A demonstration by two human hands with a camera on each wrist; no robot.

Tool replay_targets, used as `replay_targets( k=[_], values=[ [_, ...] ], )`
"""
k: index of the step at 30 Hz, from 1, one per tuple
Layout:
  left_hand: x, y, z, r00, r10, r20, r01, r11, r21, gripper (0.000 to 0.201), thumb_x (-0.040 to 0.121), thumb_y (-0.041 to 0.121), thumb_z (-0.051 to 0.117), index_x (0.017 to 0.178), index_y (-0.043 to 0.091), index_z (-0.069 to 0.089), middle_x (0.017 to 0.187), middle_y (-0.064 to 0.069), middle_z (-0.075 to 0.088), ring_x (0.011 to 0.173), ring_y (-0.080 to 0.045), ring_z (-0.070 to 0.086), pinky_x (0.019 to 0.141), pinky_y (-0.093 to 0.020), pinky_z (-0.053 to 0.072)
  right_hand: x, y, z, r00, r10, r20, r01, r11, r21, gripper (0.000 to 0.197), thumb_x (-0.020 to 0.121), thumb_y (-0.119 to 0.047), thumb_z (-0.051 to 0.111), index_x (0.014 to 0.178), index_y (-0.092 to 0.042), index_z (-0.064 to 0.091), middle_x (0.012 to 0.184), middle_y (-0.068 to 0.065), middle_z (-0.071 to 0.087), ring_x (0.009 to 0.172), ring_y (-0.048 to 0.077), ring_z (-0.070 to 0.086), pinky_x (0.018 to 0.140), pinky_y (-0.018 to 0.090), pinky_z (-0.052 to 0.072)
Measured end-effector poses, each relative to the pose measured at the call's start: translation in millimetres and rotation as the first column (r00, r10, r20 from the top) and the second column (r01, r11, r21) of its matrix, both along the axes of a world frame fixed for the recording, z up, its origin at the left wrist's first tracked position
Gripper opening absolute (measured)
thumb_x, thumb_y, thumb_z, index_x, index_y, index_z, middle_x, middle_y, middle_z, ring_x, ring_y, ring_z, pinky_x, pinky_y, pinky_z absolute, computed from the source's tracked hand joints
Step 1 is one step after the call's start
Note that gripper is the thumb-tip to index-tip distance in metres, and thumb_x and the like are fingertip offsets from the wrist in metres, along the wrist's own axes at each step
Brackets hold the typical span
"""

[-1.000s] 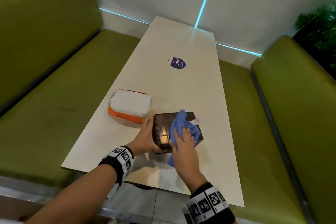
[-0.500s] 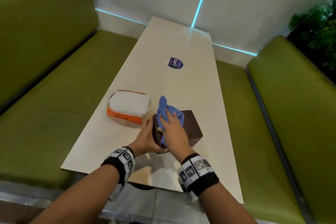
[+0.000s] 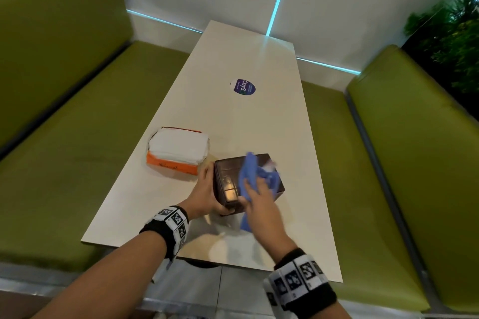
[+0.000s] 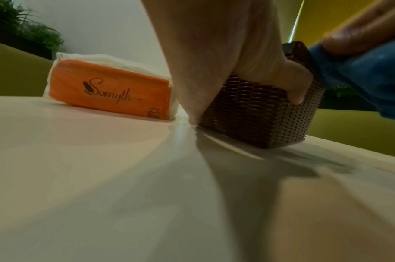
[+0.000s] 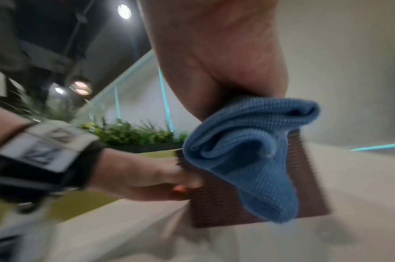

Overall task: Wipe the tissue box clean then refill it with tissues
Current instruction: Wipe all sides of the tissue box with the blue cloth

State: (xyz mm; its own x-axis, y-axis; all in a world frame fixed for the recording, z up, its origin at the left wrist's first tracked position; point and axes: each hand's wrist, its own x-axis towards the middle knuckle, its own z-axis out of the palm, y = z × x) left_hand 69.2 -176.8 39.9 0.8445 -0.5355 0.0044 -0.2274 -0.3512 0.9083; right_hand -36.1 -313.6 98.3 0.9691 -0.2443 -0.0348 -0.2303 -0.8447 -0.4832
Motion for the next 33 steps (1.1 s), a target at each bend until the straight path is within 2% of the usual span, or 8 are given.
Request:
replay_targets(
  k=[3, 5, 9, 12, 20, 24, 27, 33],
  values=[
    [-0.9, 0.0, -1.2, 1.000, -0.030, 0.001, 0.030, 0.999, -0.039, 0.111, 0.050, 0.034, 0.080, 0.140, 0.021, 0.017, 0.134, 0.003, 0.021, 0.127, -0.009, 0.027, 0.107, -0.022, 0.026, 34.1, 28.3, -9.5, 0.983, 0.180, -0.039, -0.182, 0.983, -0.039, 0.049, 0.100, -0.015, 0.042, 0.148, -0.016, 0.035, 0.158, 0.010, 0.021, 0.148, 0.030, 0.013, 0.121, 0.044, 0.014],
    [-1.2, 1.6, -1.3, 1.000, -0.024, 0.010, 0.024, 0.999, -0.024, 0.120, 0.044, 0.039, 0.085, 0.143, 0.020, 0.020, 0.138, -0.001, 0.026, 0.129, -0.011, 0.030, 0.110, -0.025, 0.027, 57.9, 13.1, -11.8, 0.968, 0.217, -0.126, -0.237, 0.956, -0.175, 0.050, 0.099, -0.020, 0.044, 0.148, -0.017, 0.035, 0.159, 0.010, 0.019, 0.148, 0.033, 0.010, 0.120, 0.049, 0.011],
    [-3.8, 2.0, 4.4, 0.999, 0.025, -0.027, -0.025, 1.000, 0.000, 0.136, 0.028, 0.049, 0.082, 0.144, 0.011, 0.022, 0.135, 0.000, 0.025, 0.124, -0.008, 0.030, 0.104, -0.015, 0.024, 67.5, -50.3, -2.9, 1.000, -0.020, 0.020, 0.021, 0.998, -0.064, 0.044, 0.099, -0.014, 0.041, 0.142, -0.021, 0.043, 0.152, 0.009, 0.031, 0.143, 0.030, 0.025, 0.119, 0.045, 0.017],
    [-5.8, 2.1, 0.3, 0.997, 0.049, -0.055, -0.049, 0.999, -0.002, 0.138, 0.028, 0.045, 0.086, 0.144, 0.012, 0.019, 0.140, -0.004, 0.024, 0.133, -0.018, 0.029, 0.114, -0.027, 0.026, 48.8, -71.5, -2.8, 0.989, -0.140, -0.058, 0.128, 0.976, -0.175, 0.045, 0.100, -0.015, 0.039, 0.145, -0.021, 0.040, 0.154, 0.009, 0.025, 0.142, 0.027, 0.024, 0.119, 0.041, 0.014],
    [0.7, 1.6, -15.1, 0.973, 0.106, -0.206, -0.109, 0.994, -0.005, 0.130, 0.053, 0.059, 0.078, 0.149, 0.002, 0.010, 0.150, -0.022, 0.024, 0.139, -0.035, 0.031, 0.118, -0.052, 0.024, 30.9, 51.3, 1.4, 0.988, 0.147, -0.041, -0.150, 0.985, -0.081, 0.053, 0.101, -0.022, 0.039, 0.152, -0.017, 0.026, 0.162, 0.009, 0.011, 0.150, 0.025, 0.002, 0.122, 0.042, 0.003],
    [-3.9, 1.0, -0.8, 0.995, 0.055, -0.083, -0.053, 0.998, 0.019, 0.149, 0.033, 0.054, 0.085, 0.149, 0.003, 0.006, 0.145, -0.010, 0.022, 0.134, -0.019, 0.030, 0.112, -0.029, 0.027, 74.9, 15.8, 4.7, 0.983, 0.146, -0.108, -0.165, 0.965, -0.201, 0.059, 0.098, -0.013, 0.043, 0.153, -0.019, 0.021, 0.160, 0.012, 0.013, 0.148, 0.030, 0.008, 0.121, 0.047, 0.011],
    [-7.2, -1.4, 2.8, 0.995, 0.053, -0.087, -0.053, 0.999, 0.002, 0.147, 0.026, 0.047, 0.085, 0.146, 0.005, 0.011, 0.140, -0.010, 0.022, 0.130, -0.019, 0.031, 0.108, -0.021, 0.027, 78.9, -27.9, 11.2, 0.997, -0.057, -0.056, 0.053, 0.995, -0.083, 0.058, 0.097, -0.014, 0.046, 0.151, -0.018, 0.026, 0.156, 0.012, 0.020, 0.142, 0.037, 0.021, 0.116, 0.048, 0.024],
    [-5.6, -3.5, -1.6, 0.997, 0.069, -0.040, -0.069, 0.998, -0.009, 0.144, 0.032, 0.049, 0.080, 0.148, 0.007, 0.006, 0.139, -0.008, 0.021, 0.130, -0.016, 0.028, 0.107, -0.019, 0.022, 25.7, 2.9, 7.8, 0.979, -0.172, -0.111, 0.152, 0.973, -0.173, 0.075, 0.092, -0.031, 0.058, 0.152, -0.011, 0.018, 0.160, 0.017, 0.008, 0.148, 0.034, 0.004, 0.121, 0.046, 0.007]
  ],
)
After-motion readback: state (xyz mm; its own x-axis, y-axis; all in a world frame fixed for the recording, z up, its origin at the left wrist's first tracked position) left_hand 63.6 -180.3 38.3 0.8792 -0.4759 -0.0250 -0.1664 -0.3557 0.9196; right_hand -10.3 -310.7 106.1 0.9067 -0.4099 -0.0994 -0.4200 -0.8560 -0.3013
